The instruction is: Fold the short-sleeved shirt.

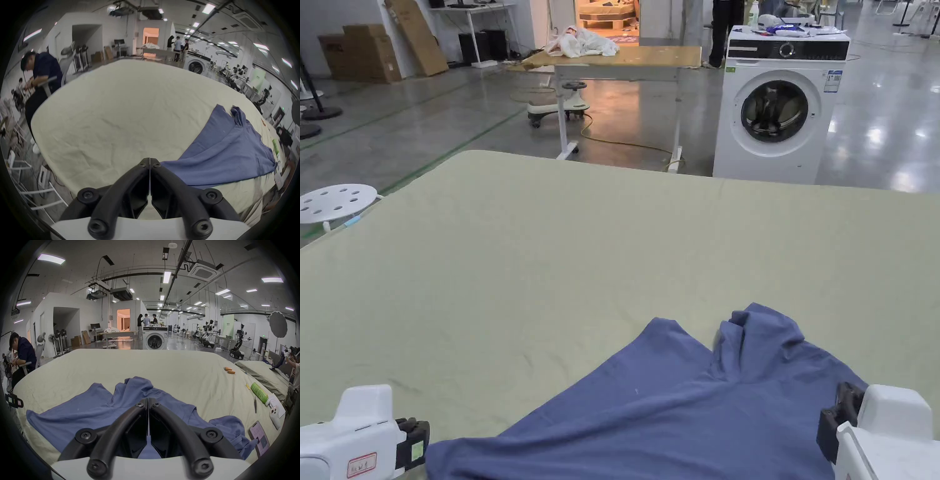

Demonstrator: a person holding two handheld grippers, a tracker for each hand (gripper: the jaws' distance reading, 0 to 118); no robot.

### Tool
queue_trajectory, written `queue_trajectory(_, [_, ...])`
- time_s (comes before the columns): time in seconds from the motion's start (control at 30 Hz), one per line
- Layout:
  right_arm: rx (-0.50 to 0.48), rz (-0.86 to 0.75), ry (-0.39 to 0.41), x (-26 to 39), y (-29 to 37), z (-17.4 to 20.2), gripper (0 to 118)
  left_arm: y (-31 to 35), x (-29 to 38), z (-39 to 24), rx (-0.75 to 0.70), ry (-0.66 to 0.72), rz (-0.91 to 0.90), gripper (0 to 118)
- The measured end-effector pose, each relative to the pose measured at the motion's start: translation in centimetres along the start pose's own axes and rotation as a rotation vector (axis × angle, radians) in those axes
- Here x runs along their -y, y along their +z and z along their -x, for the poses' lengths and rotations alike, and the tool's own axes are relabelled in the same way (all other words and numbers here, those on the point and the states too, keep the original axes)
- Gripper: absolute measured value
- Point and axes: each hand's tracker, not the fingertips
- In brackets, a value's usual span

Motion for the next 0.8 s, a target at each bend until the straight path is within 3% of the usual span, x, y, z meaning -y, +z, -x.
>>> queue_trajectory(0.07, [-0.008,0.017,0.007,0.3,-0.3,0.2,0,-1.2,0.1,0.4,0.025,0.038,0.043,19])
queue_trajectory(0.1, [-0.011,0.024,0.01,0.4,-0.5,0.2,0,-2.0,0.1,0.6,0.038,0.068,0.07,38])
queue_trajectory(0.13, [-0.013,0.031,0.014,0.5,-0.6,0.3,0,-2.9,0.1,0.6,0.038,0.089,0.086,48])
queue_trajectory(0.17, [-0.013,0.039,0.018,0.6,-0.7,0.4,0,-3.6,0.2,0.6,0.031,0.101,0.1,50])
queue_trajectory(0.43, [-0.007,0.092,0.03,1.1,-2.5,-0.4,0,-5.8,1.0,-1.8,-0.089,-0.012,0.123,44])
queue_trajectory(0.47, [-0.006,0.097,0.034,1.0,-2.9,-0.6,0,-5.7,1.1,-2.0,-0.088,-0.03,0.122,40])
queue_trajectory(0.6, [-0.005,0.128,0.058,-0.7,-6.4,-1.9,3,-5.8,1.2,-2.9,-0.026,-0.061,0.129,2])
queue_trajectory(0.67, [-0.016,0.163,0.073,-2.1,-9.4,-3.0,18,-5.7,1.4,-2.9,-0.041,-0.066,0.123,1])
queue_trajectory(0.7, [-0.011,0.187,0.105,-2.7,-11.1,-3.5,40,-5.5,1.4,-2.8,-0.036,-0.066,0.12,1])
queue_trajectory(0.73, [-0.031,0.233,0.135,-3.4,-12.9,-4.0,54,-5.3,1.5,-2.6,-0.033,-0.065,0.114,1])
queue_trajectory(0.8, [-0.057,0.292,0.138,-4.6,-16.5,-5.2,66,-4.8,1.6,-2.4,-0.031,-0.061,0.102,1])
